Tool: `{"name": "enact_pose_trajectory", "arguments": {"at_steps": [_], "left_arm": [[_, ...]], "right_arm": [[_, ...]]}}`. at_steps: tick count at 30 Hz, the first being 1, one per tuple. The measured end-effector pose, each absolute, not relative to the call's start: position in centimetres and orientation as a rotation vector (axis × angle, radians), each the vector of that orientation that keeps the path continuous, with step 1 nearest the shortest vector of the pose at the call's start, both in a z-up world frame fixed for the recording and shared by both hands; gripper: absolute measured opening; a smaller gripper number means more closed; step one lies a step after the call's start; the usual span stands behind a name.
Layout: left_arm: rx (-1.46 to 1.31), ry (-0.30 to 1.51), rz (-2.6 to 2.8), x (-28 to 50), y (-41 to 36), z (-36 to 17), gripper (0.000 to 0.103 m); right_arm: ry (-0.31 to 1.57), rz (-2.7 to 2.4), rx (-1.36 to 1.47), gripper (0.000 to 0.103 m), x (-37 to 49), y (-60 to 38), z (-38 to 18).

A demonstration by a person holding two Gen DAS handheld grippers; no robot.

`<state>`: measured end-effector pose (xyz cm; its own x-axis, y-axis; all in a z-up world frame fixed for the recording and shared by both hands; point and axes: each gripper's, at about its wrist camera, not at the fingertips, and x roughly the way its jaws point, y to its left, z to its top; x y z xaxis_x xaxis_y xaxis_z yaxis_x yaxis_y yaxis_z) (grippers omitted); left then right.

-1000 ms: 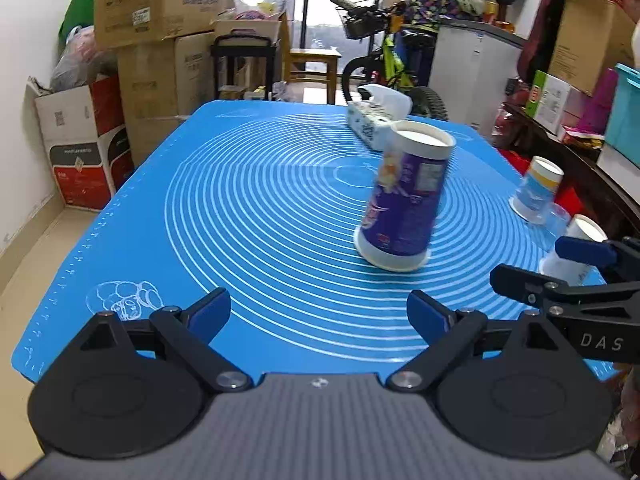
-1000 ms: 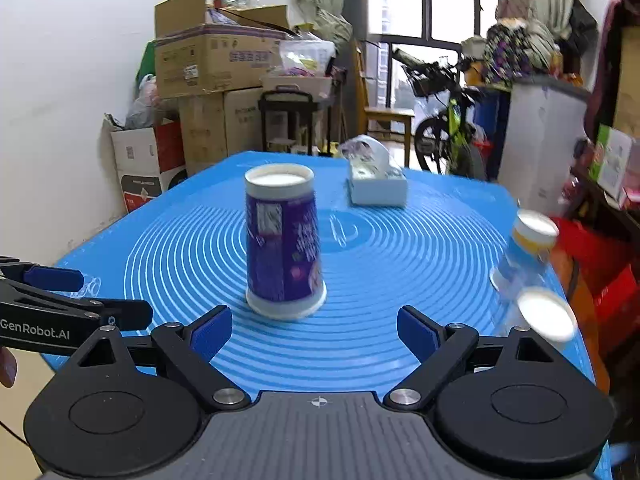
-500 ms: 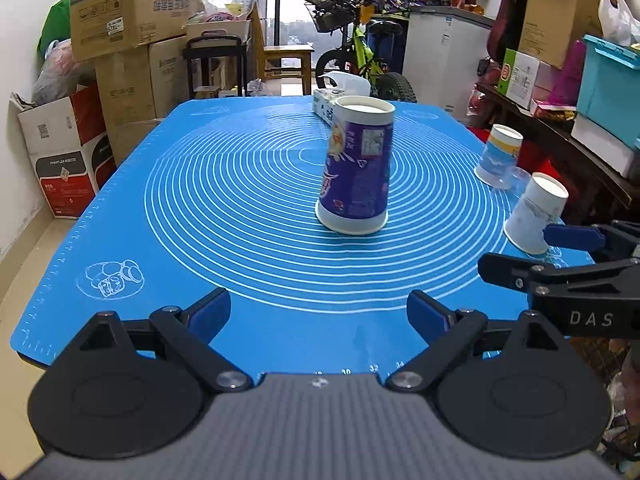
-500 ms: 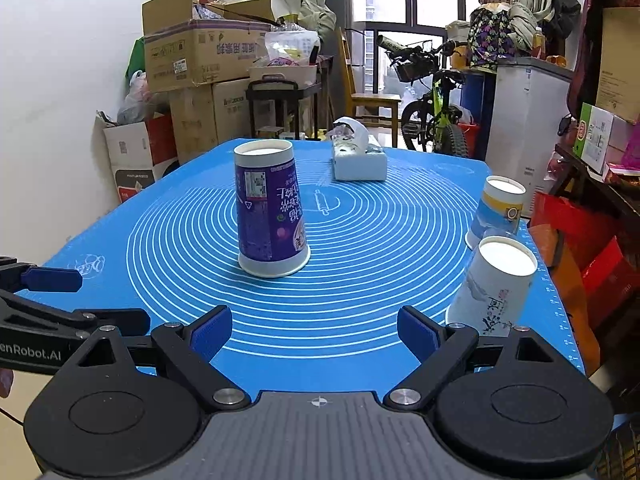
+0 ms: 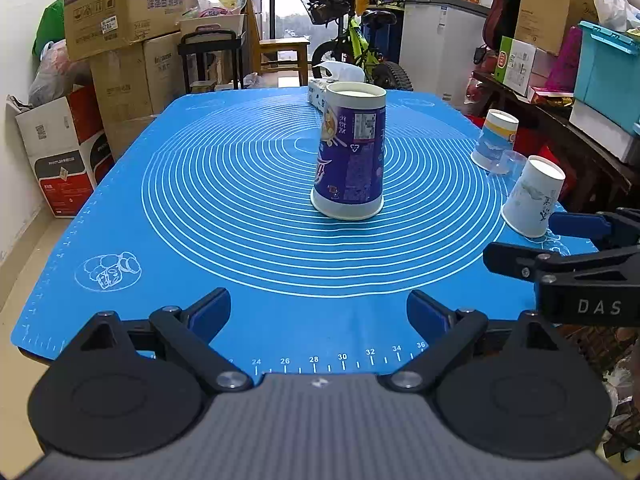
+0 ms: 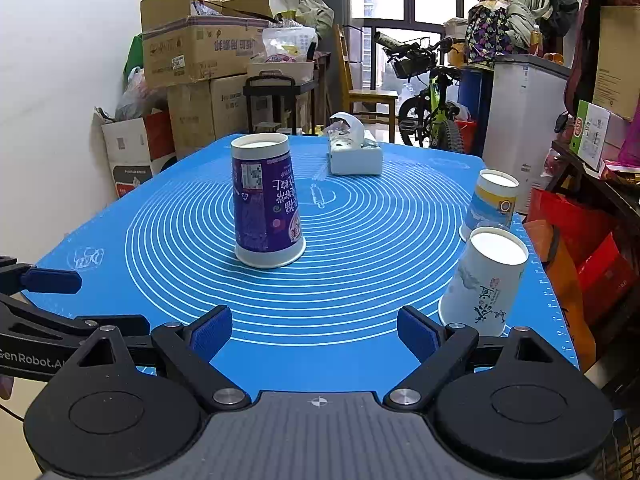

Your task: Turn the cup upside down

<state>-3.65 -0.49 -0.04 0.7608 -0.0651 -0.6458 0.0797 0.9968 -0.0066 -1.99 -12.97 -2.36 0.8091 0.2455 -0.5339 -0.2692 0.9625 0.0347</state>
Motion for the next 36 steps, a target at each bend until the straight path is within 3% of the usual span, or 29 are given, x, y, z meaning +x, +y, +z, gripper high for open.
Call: {"name": "enact_pose_trajectory", "arguments": {"at_steps": [36], "left_arm": [[0.027, 0.712, -0.071, -3.43, -0.35, -0.57, 0.094]], "right_arm": [[0.57, 0.272, -0.043, 0.09, -2.14, -12.9, -2.67]]}}
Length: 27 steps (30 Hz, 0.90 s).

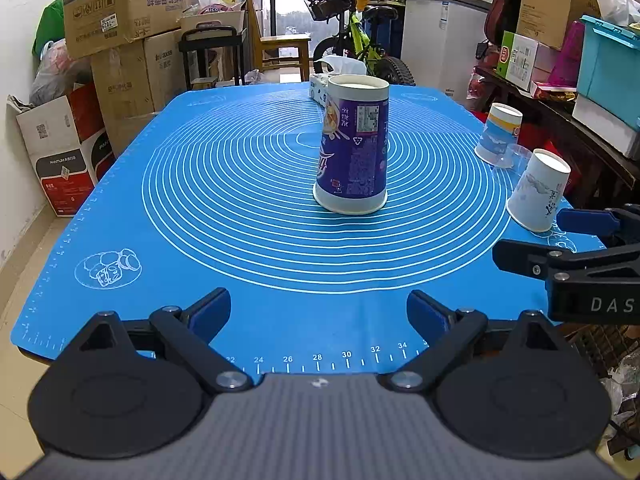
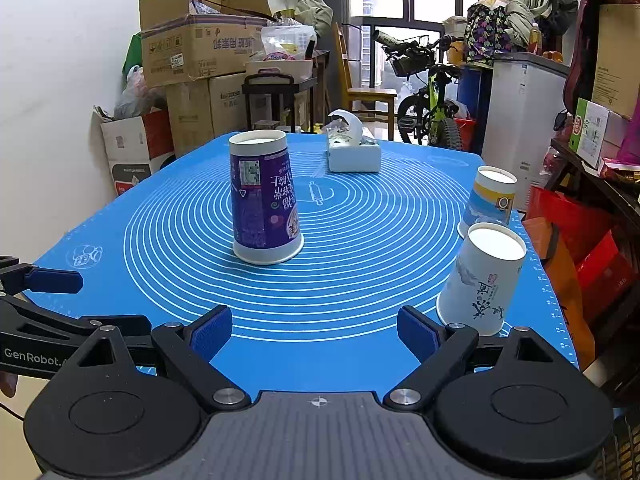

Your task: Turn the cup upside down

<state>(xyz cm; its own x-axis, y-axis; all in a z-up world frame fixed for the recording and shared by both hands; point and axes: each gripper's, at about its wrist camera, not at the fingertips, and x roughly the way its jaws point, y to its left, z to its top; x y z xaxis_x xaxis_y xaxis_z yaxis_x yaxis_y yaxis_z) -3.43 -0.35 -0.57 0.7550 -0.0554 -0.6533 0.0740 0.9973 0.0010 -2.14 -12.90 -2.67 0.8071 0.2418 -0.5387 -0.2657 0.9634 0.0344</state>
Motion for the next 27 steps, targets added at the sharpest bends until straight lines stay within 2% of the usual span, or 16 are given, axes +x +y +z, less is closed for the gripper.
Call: {"name": "enact_pose_trajectory", "arguments": {"at_steps": [27], "left_arm": [[0.04, 0.727, -0.077, -3.14, -0.66, -0.79, 0.094]], "right_arm": [[0.578, 0.269, -0.033, 0.09, -1.93, -13.04, -3.12]]}}
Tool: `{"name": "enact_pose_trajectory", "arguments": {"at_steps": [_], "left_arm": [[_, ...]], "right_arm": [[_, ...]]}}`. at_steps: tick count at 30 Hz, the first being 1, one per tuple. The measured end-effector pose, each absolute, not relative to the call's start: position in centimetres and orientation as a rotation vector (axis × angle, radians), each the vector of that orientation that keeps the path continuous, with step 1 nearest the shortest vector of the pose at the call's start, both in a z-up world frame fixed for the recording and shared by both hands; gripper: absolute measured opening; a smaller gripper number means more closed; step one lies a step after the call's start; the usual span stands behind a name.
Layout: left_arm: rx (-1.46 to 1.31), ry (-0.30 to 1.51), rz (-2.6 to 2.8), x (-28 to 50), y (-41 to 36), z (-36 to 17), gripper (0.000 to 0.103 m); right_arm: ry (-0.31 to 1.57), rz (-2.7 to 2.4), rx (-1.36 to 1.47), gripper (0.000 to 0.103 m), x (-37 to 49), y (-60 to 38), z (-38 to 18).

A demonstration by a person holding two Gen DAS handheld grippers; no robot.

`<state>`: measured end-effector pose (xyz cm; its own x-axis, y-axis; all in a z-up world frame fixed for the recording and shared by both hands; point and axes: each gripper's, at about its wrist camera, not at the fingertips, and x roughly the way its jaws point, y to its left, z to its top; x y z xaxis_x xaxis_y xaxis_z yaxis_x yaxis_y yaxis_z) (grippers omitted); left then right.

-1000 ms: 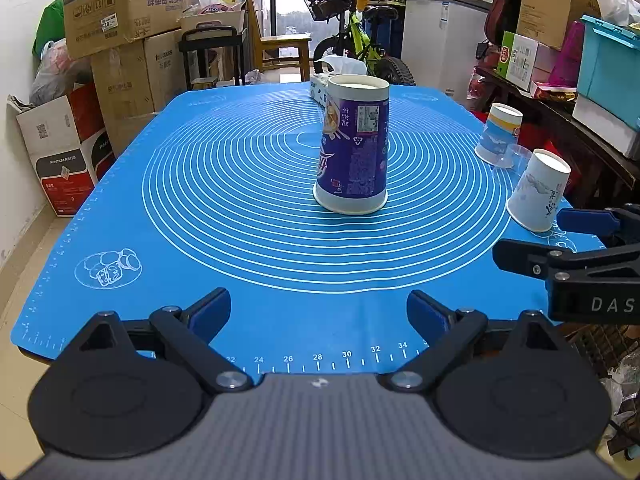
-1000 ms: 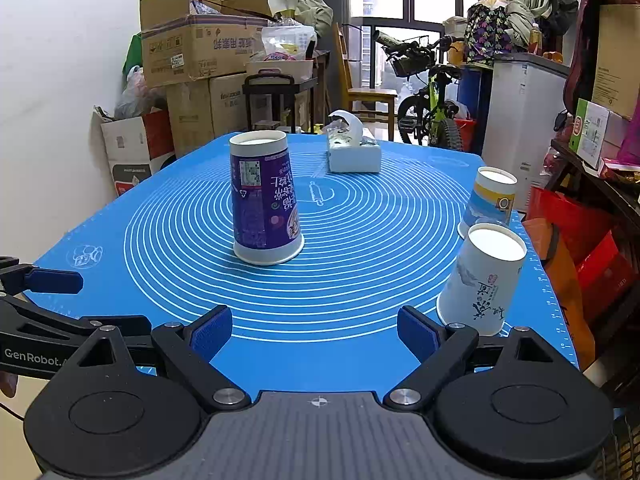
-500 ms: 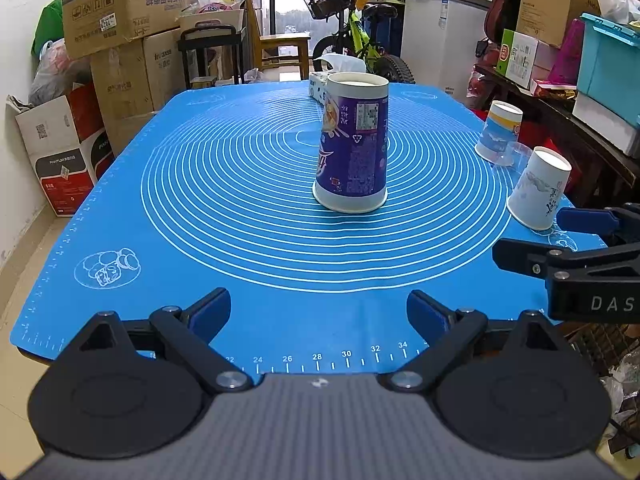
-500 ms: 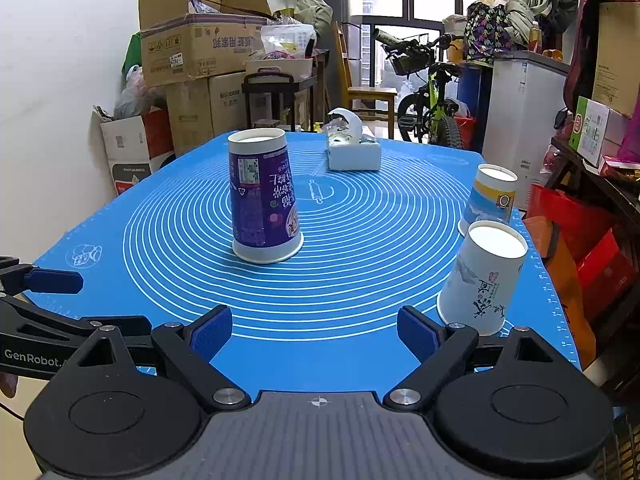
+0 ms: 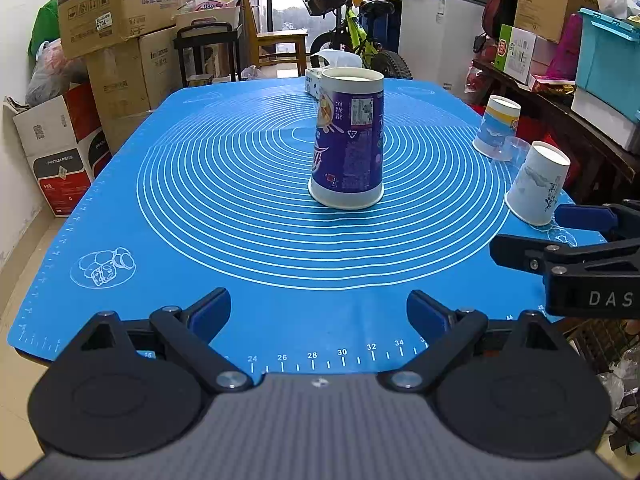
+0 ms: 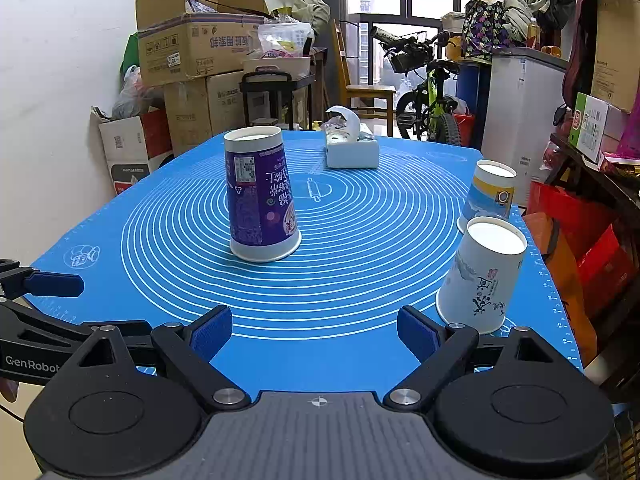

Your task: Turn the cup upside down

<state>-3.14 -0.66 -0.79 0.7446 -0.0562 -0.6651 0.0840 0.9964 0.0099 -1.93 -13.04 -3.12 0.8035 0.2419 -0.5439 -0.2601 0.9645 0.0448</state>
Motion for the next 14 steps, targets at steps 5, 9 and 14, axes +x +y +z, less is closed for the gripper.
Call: {"name": "enact_pose_trajectory", "arguments": {"at_steps": [5, 9, 14], "left_arm": [[0.041, 0.729, -0.074, -3.1, -0.63, -0.85, 0.094], [0.043, 0.733, -0.07, -2.99, -0.65, -0.9, 0.094], [0.047, 0.741, -0.06, -2.83, -0.66, -0.97, 0.098]], "right_arm": [[0.582, 0.27, -0.031, 0.09, -1.86, -13.06, -3.28], [0.585, 0.27, -0.028, 0.09, -1.67, -13.19, -3.41], [0.59, 0.268, -0.024, 0.09, -1.51, -13.19, -3.59]]}}
